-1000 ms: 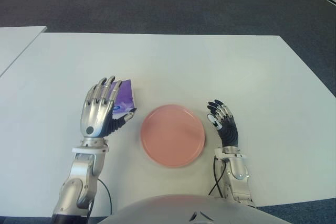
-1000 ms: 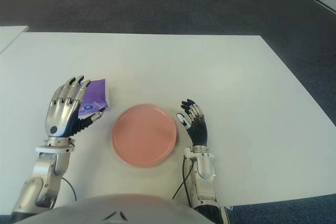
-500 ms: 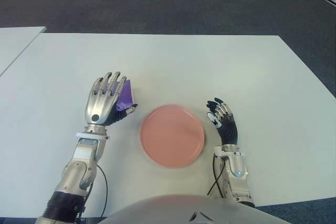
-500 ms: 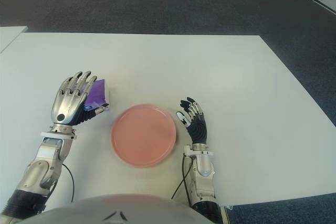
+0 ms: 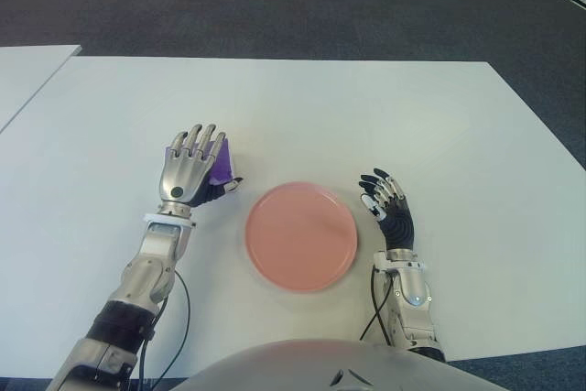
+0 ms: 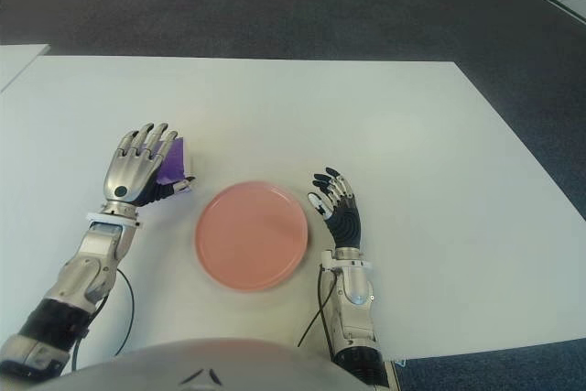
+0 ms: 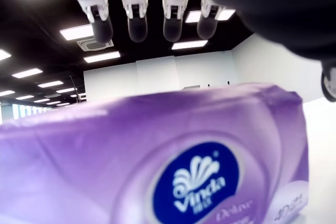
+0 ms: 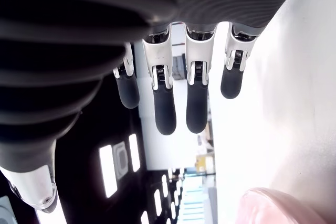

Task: Put the tissue paper into the plate.

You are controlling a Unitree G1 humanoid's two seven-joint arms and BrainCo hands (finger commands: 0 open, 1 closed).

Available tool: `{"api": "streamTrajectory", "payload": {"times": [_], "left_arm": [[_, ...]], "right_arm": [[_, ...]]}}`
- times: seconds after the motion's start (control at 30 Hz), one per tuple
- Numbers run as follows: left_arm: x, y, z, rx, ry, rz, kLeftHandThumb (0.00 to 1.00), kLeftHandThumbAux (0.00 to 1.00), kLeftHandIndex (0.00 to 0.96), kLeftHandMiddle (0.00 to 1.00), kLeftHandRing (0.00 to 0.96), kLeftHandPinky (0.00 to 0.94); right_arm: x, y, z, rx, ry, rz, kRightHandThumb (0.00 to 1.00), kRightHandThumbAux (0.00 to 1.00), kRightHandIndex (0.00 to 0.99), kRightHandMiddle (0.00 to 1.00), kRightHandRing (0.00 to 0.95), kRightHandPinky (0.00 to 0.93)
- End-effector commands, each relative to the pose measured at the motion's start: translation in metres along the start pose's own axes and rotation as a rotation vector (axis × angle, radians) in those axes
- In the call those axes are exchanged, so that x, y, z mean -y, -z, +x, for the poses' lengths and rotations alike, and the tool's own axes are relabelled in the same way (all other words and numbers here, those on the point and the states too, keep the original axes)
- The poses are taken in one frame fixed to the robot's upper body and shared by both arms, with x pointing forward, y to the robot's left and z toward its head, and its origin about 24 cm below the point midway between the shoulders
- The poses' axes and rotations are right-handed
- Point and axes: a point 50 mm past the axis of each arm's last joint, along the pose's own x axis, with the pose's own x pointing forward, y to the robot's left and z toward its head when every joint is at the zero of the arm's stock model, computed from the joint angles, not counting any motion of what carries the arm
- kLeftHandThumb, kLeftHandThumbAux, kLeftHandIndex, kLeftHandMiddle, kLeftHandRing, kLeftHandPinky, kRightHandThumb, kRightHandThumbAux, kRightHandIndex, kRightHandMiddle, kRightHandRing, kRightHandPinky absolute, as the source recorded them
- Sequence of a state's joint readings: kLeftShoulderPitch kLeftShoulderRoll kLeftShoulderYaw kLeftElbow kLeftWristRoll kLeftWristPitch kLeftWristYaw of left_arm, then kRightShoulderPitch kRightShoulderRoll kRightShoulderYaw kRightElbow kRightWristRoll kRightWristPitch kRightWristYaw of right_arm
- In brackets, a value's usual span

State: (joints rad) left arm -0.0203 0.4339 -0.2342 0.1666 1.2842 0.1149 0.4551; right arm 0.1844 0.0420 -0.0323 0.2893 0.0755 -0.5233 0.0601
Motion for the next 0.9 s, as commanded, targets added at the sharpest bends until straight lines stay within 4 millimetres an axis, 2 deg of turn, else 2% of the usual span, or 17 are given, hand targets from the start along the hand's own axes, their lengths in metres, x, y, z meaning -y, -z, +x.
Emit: {"api": "streamTrajectory", "payload": {"times": [0.03,0.37,0.47,0.67,0.9], "left_arm": [[0.008,-0.002,0.003,0.033,0.009,0.059,0.184,0.192,0.031,0.001,0.0,0.0],[0.013,-0.004,0.005,0.042,0.034,0.057,0.17,0.174,0.002,0.0,0.0,0.0],[0.014,-0.005,0.006,0.043,0.035,0.058,0.168,0.173,0.001,0.0,0.0,0.0],[0.017,-0.005,0.007,0.042,0.037,0.067,0.166,0.174,0.0,0.0,0.0,0.0],[0.019,-0.003,0.008,0.046,0.033,0.084,0.161,0.177,0.0,0.0,0.0,0.0]], "right_arm": [[0.014,0.062,-0.057,-0.384,0.082,0.016,0.285,0.597,0.185,0.325,0.31,0.277],[0.014,0.062,-0.057,-0.385,0.086,0.03,0.29,0.602,0.184,0.329,0.328,0.315],[0.014,0.063,-0.057,-0.388,0.087,0.033,0.291,0.603,0.183,0.33,0.328,0.308],[0.015,0.063,-0.058,-0.389,0.081,0.013,0.266,0.593,0.178,0.308,0.292,0.22],[0.015,0.064,-0.058,-0.385,0.076,-0.013,0.257,0.582,0.173,0.301,0.283,0.221]]}}
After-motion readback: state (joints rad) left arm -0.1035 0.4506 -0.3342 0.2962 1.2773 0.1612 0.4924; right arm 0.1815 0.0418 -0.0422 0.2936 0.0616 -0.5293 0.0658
